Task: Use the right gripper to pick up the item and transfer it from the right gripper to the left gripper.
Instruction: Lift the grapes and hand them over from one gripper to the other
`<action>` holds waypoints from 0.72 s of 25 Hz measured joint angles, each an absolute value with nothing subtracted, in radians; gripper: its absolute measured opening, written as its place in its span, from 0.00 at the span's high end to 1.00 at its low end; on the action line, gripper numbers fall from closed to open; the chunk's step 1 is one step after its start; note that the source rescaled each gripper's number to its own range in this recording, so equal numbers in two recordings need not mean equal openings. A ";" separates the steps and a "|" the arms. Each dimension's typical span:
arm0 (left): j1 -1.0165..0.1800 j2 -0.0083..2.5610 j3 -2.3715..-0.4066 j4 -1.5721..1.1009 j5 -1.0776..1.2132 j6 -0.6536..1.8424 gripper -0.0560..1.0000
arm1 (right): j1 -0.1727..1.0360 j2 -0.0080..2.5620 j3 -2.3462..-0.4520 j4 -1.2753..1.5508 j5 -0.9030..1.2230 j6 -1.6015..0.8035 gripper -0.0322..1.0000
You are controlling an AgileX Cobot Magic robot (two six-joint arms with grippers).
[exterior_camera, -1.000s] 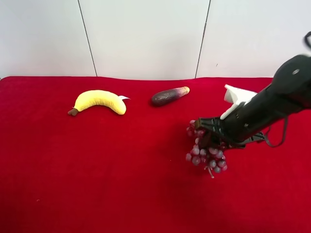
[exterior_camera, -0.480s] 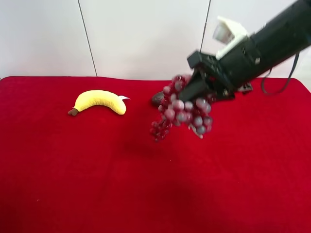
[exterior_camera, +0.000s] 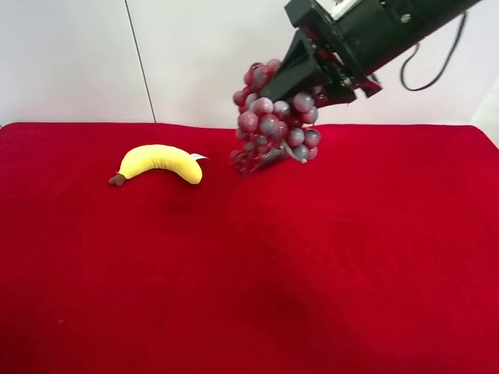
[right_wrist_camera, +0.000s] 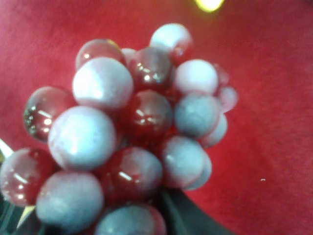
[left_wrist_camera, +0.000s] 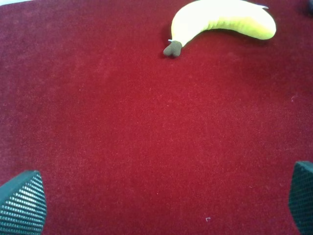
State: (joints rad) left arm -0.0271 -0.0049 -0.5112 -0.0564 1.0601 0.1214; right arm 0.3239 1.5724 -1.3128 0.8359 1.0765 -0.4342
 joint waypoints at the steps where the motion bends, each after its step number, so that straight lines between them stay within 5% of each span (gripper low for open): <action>1: -0.027 -0.005 -0.511 -0.056 1.060 0.121 0.00 | 0.324 1.597 -1.330 0.862 1.097 -0.450 0.91; 18: -0.027 -0.005 -0.511 -0.056 1.060 0.121 0.00 | 0.383 1.704 -1.394 1.012 1.112 -0.549 0.92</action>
